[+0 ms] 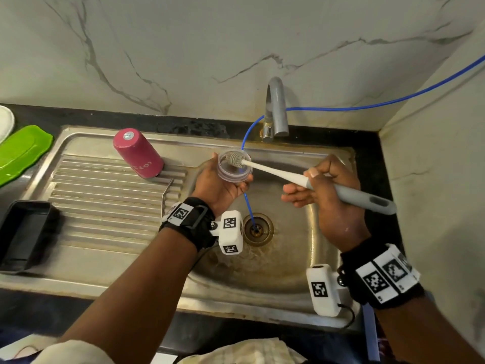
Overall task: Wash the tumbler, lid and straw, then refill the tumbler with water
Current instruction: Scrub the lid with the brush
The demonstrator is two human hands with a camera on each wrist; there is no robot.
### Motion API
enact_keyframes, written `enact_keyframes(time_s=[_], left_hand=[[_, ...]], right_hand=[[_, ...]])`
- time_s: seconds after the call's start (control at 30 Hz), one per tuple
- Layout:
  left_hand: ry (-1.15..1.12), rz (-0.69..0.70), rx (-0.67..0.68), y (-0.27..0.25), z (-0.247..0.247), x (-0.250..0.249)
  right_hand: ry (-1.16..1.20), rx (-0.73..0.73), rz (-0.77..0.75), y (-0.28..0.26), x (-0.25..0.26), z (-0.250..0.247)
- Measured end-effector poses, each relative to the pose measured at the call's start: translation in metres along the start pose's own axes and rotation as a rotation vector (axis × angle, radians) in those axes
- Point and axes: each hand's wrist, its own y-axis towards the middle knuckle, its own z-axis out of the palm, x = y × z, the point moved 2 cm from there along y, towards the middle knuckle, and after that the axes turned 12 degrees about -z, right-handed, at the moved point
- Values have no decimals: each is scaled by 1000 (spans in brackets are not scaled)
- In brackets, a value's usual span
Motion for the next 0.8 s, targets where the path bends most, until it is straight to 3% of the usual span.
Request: enact_keyframes(time_s=[0.17, 0.3, 0.5, 0.67, 0.8], left_hand=[[255, 107, -113, -2, -2, 8], [462, 192, -202, -1, -1, -3], [482, 235, -220, 0, -13, -17], [403, 202, -172, -4, -7, -12], [375, 138, -171, -7, -8, -9]], right_hand=[[105, -101, 87, 13, 21, -13], [154, -11, 103, 19, 26, -11], [111, 152, 128, 23, 23, -9], [118, 100, 82, 32, 24, -11], [-7, 47, 14, 30, 14, -19]])
